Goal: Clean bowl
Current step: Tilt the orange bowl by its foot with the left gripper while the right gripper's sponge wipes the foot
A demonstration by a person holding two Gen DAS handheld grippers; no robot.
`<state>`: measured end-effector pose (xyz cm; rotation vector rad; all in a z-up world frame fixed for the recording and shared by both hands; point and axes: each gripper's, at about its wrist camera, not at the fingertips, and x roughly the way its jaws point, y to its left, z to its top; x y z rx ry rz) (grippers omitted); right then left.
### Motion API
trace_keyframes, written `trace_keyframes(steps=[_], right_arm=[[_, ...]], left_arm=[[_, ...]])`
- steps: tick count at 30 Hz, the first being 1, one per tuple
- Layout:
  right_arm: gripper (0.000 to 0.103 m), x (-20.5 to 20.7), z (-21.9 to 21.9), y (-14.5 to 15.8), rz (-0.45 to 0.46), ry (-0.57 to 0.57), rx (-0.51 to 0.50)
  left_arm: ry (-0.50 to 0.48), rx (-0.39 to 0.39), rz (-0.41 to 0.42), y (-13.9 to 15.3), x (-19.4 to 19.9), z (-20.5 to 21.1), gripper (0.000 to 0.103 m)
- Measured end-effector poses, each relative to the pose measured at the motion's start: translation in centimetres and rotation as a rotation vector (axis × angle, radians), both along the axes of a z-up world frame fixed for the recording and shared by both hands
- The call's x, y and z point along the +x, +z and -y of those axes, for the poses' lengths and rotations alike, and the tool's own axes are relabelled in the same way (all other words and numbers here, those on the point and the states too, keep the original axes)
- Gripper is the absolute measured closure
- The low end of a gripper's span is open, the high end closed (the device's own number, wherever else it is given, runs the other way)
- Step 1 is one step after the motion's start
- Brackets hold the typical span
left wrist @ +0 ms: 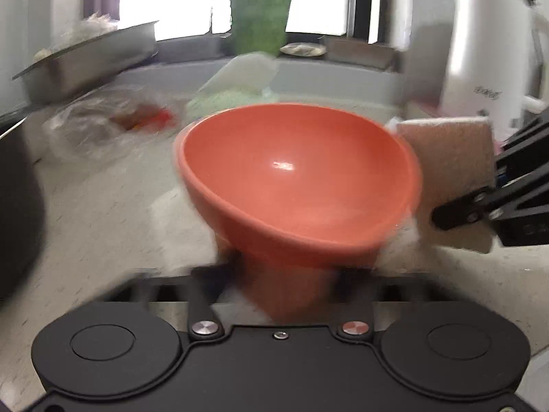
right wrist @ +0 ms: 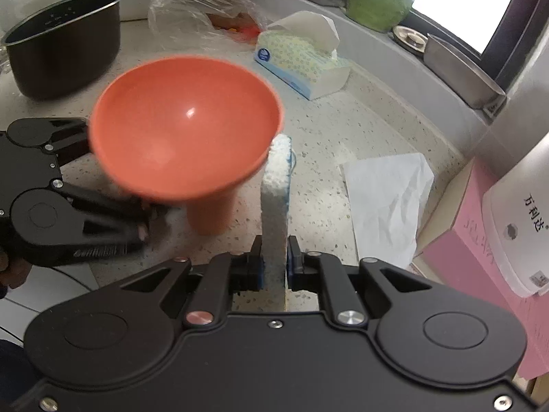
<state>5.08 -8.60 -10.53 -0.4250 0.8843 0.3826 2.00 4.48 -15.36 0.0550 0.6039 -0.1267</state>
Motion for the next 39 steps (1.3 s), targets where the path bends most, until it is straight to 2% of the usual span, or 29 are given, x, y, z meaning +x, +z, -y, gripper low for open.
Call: trace_keyframes(steps=[5, 8, 10, 16, 22, 26, 28, 31, 35, 38, 39], right_arm=[[0.090, -0.2, 0.0, 0.2, 0.010, -0.029, 0.005], [0.091, -0.3, 0.0, 0.7, 0.021, -0.046, 0.009], [0.091, -0.4, -0.1, 0.9, 0.025, -0.043, 0.004], [0.092, -3.1, -1.9, 0.9, 0.072, 0.049, -0.048], [0.091, -5.0, -4.2, 1.3, 0.132, 0.151, -0.093], [0.091, -4.9, -4.3, 1.3, 0.143, 0.140, -0.116], [0.089, -4.6, -3.7, 1.4, 0.142, 0.115, -0.114], [0.089, -4.2, -3.1, 1.8, 0.135, 0.093, -0.096], [0.091, -4.3, -2.6, 1.8, 0.154, 0.070, -0.119], [0.091, -3.2, -1.4, 1.8, 0.144, 0.018, -0.106], [0.091, -3.0, -1.3, 1.8, 0.145, 0.016, -0.105]], left_arm=[[0.019, -0.027, -0.013, 0.8, 0.4, 0.5, 0.066], [0.009, 0.004, -0.007, 1.3, 0.2, 0.8, 0.066], [0.013, -0.007, 0.001, 2.0, 0.0, 0.8, 0.066], [0.071, -0.193, -0.066, 3.1, 0.7, -1.0, 0.066], [0.114, -0.439, -0.179, 4.1, 1.6, -3.6, 0.066], [0.110, -0.511, -0.186, 4.7, 1.7, -4.3, 0.066], [0.090, -0.501, -0.179, 5.1, 1.6, -4.2, 0.066], [0.093, -0.544, -0.192, 4.9, 1.7, -4.6, 0.066], [0.129, -0.640, -0.243, 4.1, 2.0, -5.7, 0.066], [0.117, -0.730, -0.291, 3.8, 2.4, -6.5, 0.066], [0.100, -0.717, -0.291, 3.8, 2.3, -6.2, 0.066]])
